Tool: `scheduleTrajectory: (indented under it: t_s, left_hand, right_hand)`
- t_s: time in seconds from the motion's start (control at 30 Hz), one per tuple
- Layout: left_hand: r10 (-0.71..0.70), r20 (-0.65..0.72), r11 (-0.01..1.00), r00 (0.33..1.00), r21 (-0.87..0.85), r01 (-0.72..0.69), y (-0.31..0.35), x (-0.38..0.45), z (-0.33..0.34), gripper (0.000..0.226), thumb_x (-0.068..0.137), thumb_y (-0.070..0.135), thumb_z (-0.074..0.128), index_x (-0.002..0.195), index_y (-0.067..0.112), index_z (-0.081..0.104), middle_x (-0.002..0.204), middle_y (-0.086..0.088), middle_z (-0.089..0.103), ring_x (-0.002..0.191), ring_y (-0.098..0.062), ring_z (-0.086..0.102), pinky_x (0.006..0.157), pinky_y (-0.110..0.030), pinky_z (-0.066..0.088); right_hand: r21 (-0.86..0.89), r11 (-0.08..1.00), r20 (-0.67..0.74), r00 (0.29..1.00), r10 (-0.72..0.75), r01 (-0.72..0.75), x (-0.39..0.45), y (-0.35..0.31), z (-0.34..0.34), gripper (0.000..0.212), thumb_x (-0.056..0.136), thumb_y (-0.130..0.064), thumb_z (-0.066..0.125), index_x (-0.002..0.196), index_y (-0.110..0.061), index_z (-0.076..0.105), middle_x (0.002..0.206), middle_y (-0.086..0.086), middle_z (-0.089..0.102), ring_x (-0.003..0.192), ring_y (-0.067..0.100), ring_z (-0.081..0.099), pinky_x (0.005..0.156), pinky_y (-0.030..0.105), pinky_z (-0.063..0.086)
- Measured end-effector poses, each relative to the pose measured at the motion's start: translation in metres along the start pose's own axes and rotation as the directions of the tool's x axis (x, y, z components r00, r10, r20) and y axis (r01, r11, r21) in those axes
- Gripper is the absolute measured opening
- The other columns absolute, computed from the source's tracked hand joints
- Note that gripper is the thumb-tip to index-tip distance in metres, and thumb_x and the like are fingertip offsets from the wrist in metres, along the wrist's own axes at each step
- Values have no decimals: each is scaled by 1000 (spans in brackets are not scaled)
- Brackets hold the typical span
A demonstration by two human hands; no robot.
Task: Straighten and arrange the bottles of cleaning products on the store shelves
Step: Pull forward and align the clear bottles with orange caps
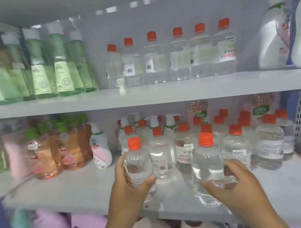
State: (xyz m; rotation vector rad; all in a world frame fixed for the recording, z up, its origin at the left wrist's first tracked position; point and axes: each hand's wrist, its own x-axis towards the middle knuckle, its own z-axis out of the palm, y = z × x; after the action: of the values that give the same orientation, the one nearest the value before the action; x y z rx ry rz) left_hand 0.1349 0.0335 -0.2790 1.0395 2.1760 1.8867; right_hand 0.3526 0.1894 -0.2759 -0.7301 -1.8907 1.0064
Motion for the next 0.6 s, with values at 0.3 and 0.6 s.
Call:
scheduleTrajectory:
  t_s: [0.3, 0.6]
  left_hand:
    - [-43, -213, 995, 976, 79, 61, -52, 49, -84, 82, 74, 21, 91, 134, 47, 41, 111, 18, 70, 99, -8, 70, 89, -38, 54]
    - [18, -36, 979, 999, 201, -10, -91, 116, -115, 91, 80, 41, 84, 151, 40, 28, 131, 11, 62, 120, -19, 59, 99, -41, 46]
  right_hand:
    - [20, 1000, 136, 991, -4, 1, 20, -39, 152, 39, 65, -48, 85, 98, -44, 64, 105, -25, 57, 98, -10, 56, 77, 11, 44]
    - [-153, 987, 110, 992, 63, -46, 38, -48, 250, 85, 76, -71, 63, 152, -43, 35, 143, -25, 52, 128, -1, 53, 106, 30, 49]
